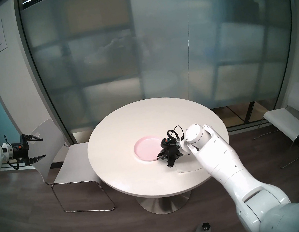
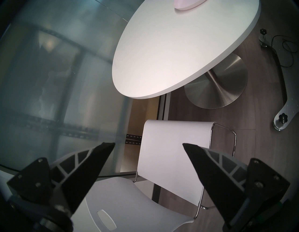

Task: Fold the napkin in half twice and place it beside the plate

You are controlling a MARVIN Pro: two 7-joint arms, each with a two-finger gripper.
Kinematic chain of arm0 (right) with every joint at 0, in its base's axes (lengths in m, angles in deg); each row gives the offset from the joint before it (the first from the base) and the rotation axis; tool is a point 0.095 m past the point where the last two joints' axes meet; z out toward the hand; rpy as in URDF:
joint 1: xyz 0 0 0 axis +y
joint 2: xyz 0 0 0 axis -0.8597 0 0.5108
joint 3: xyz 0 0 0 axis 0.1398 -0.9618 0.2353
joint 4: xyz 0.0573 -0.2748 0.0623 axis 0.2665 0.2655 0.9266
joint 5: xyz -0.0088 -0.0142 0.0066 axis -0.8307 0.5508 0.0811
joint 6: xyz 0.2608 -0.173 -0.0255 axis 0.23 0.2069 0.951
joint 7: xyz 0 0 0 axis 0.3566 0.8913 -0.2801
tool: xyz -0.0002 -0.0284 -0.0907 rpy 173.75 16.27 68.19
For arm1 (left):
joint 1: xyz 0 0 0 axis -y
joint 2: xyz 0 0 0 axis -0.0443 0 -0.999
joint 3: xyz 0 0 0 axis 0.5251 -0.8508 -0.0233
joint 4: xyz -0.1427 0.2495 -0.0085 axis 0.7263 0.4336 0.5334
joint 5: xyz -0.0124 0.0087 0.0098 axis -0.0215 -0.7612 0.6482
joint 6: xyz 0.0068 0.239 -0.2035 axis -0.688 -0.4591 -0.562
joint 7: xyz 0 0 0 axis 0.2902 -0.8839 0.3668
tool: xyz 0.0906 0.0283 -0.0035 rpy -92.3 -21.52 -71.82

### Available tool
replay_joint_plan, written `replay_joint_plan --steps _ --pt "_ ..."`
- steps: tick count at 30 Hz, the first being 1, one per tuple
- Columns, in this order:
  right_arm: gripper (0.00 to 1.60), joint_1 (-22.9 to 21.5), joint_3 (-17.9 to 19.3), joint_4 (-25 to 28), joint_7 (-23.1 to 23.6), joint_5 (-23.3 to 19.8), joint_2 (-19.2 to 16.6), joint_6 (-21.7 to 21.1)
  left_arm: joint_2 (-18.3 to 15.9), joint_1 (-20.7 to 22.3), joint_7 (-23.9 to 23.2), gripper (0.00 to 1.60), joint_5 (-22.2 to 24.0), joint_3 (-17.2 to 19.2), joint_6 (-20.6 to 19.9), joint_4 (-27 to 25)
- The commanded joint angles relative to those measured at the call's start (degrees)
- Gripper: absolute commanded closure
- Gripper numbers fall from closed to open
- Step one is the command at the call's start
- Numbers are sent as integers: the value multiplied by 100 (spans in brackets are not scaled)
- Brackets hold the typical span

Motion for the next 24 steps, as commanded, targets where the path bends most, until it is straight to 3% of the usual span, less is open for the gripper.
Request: replay_joint_plan --steps 1,13,14,20,21,23,24 --pt "89 -249 -34 -35 -23 43 104 -10 -84 91 -205 0 31 15 -2 -71" --pt "100 -382 -165 -192 -68 252 178 -8 -124 95 -209 0 33 19 -2 -75" --pt "110 -395 -177 -205 -70 272 186 -7 -128 95 -210 0 33 19 -2 -75" --pt "113 -465 -241 -267 -87 359 227 -5 -141 94 -213 0 33 20 -2 -77" --pt "132 -491 -268 -294 -93 398 245 -4 -147 93 -214 0 33 21 -2 -76" --pt "150 -514 -286 -309 -98 422 259 -2 -152 93 -215 0 34 21 -2 -77" --pt "150 -514 -286 -309 -98 422 259 -2 -152 93 -215 0 34 21 -2 -77"
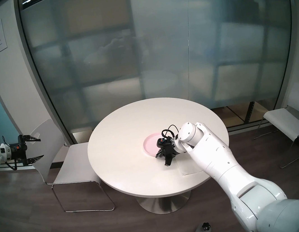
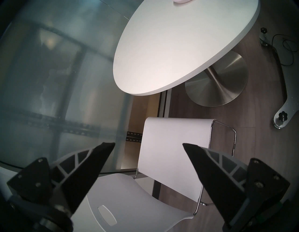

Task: Fold the napkin in half twice and place it beside the plate

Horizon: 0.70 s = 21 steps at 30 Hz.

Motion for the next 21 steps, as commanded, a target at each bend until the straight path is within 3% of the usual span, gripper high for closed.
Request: replay_joint_plan --steps 1,21 --pt "160 -216 -24 -22 -4 19 104 0 -71 93 -215 0 33 15 -2 -73" --pt "160 -400 -236 -183 -28 239 254 11 -126 95 -227 0 34 20 -2 -74"
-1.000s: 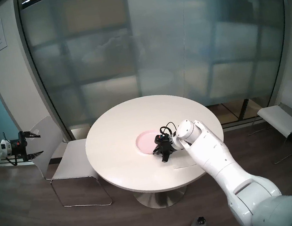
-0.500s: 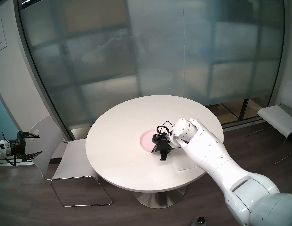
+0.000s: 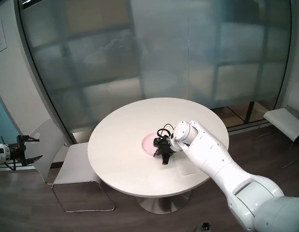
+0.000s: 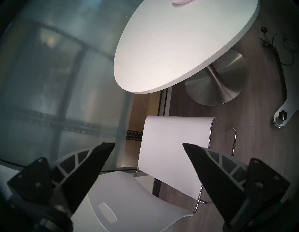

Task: Fold the napkin in half twice and place it beside the plate

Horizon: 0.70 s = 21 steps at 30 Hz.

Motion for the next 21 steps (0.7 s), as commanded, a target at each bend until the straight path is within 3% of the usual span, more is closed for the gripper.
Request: replay_joint_plan --steps 1,21 --pt "160 -179 -24 -3 21 -3 107 9 -74 94 -226 0 34 15 -2 -72" --pt "160 -335 -125 -56 94 49 135 11 -91 107 -235 0 40 28 -2 -87"
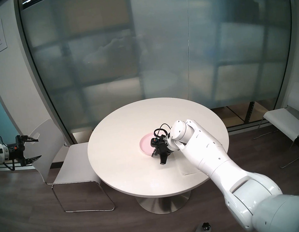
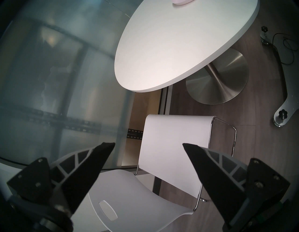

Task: Fold the napkin in half twice and place it beside the plate

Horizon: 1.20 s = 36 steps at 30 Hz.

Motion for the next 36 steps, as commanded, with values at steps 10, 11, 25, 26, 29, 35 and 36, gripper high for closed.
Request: replay_joint_plan --steps 10,11,25,26,29,35,36 --pt "160 -260 72 -2 224 -74 96 -4 -31 86 -239 0 34 21 -2 -69" --pt "160 -261 76 -5 243 -78 99 -3 -31 86 -239 0 34 21 -2 -69" --pt "133 -303 117 -23 506 -98 136 0 -1 97 -242 0 37 30 -2 -87" --pt "102 -306 120 -25 524 -99 138 0 -2 96 -243 0 37 30 -2 -85" --pt "102 -313 127 -32 579 -104 145 0 -8 92 -244 0 35 30 -2 -81" --pt "102 -326 142 -48 687 -110 156 -1 -16 85 -247 0 33 31 -2 -74" --pt "102 -329 146 -52 705 -111 159 -1 -16 84 -248 0 33 31 -2 -73"
